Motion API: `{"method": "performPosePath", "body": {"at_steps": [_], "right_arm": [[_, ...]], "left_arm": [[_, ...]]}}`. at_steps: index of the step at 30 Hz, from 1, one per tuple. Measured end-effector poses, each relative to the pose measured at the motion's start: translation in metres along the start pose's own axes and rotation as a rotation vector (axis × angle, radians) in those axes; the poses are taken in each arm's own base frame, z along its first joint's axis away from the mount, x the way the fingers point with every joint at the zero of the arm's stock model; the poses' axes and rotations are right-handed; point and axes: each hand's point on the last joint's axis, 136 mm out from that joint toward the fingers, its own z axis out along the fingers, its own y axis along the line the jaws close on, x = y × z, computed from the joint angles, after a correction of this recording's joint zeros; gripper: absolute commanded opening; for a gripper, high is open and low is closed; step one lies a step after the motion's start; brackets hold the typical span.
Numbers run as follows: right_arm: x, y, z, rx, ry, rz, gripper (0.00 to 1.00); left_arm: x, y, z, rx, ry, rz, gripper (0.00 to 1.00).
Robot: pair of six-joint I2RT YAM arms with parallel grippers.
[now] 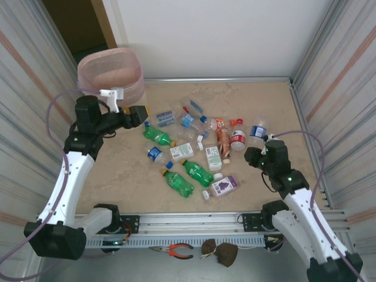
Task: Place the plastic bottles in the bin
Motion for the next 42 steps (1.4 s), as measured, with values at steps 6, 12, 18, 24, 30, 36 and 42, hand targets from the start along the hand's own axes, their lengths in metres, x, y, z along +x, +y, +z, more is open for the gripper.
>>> {"method": "performPosePath", "body": {"at_steps": [6,12,18,24,30,36,42], "right_arm": [[-0.044,0.066,-0.039,-0.283,-0.141,-0.202,0.23],[-0.082,0.136,-0.083,-0.557,-0.221,-0.355,0.20],[-0.093,0.206,-0.129,-0.865,-0.244,-0.490,0.20],[-0.073,0.253,-0.168,-1.122,-0.224,-0.619,0.19],[-0.056,0.276,-0.191,-1.264,-0.212,-0.711,0.14],[-0.044,0.282,-0.194,-1.300,-0.208,-0.768,0.11],[-0.041,0.283,-0.197,-1.303,-0.242,-0.812,0.11]], "left_arm": [[-0.014,-0.071,0.006,0.184,-0.022,0.153,0.83],[-0.019,-0.144,0.007,0.389,-0.049,0.324,0.84],[-0.015,-0.215,-0.004,0.605,-0.082,0.496,0.87],[-0.019,-0.269,-0.019,0.773,-0.127,0.609,0.89],[-0.014,-0.301,-0.021,0.905,-0.108,0.638,0.83],[-0.005,-0.313,-0.024,0.994,-0.076,0.628,0.73],[-0.003,-0.321,-0.036,1.045,-0.075,0.637,0.69]]}}
